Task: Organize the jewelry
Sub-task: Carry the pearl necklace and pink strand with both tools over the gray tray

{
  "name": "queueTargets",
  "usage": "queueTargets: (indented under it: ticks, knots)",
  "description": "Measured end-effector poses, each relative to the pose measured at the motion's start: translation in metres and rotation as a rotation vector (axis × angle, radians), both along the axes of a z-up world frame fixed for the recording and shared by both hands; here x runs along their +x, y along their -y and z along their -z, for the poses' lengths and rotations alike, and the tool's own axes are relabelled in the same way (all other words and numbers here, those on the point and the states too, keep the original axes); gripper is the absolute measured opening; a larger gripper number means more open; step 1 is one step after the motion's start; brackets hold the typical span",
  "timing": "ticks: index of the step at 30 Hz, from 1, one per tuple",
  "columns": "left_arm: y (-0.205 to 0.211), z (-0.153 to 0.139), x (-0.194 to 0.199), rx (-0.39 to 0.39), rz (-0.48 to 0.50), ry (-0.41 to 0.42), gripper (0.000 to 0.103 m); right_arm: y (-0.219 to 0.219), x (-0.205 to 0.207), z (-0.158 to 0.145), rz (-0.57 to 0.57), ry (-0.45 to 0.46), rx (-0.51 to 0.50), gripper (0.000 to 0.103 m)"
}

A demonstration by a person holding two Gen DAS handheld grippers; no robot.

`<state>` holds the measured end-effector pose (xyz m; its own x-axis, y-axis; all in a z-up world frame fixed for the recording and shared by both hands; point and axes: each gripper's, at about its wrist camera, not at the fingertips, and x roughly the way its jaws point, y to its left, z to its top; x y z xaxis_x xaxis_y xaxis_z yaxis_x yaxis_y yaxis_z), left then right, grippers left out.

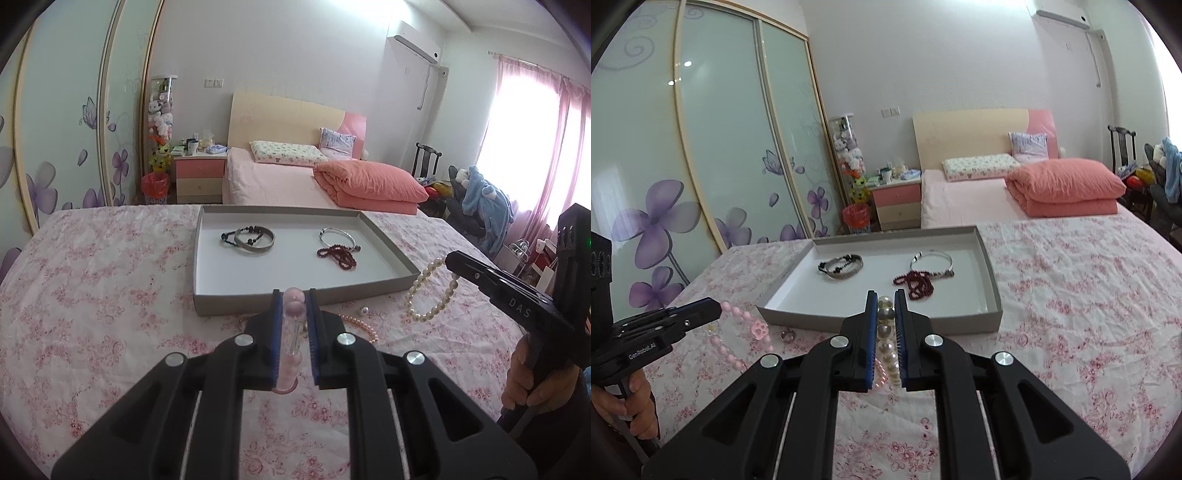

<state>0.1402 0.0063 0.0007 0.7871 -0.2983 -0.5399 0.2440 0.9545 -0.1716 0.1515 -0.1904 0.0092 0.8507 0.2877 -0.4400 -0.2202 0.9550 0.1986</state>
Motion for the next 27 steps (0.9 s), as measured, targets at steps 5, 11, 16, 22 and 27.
queueTargets:
  ticks: [5,11,16,22,27]
  knots:
    - [0.003,-0.009,0.001,-0.002,-0.006,0.027,0.013,-0.003,-0.005,-0.009,-0.008,0.033,0.007,0.01]
    - [0.004,-0.018,0.001,-0.01,-0.014,0.051,0.013,-0.004,-0.008,-0.017,-0.008,0.07,0.009,0.01]
    - [0.005,-0.023,0.003,-0.01,-0.018,0.072,0.013,-0.007,-0.009,-0.024,-0.003,0.107,0.001,0.01]
    - [0.011,-0.03,0.009,0.001,-0.016,0.098,0.013,-0.01,-0.007,-0.032,0.002,0.15,-0.009,0.01]
    - [0.015,-0.036,0.018,0.009,-0.027,0.114,0.013,-0.012,-0.002,-0.039,0.01,0.179,-0.011,0.01]
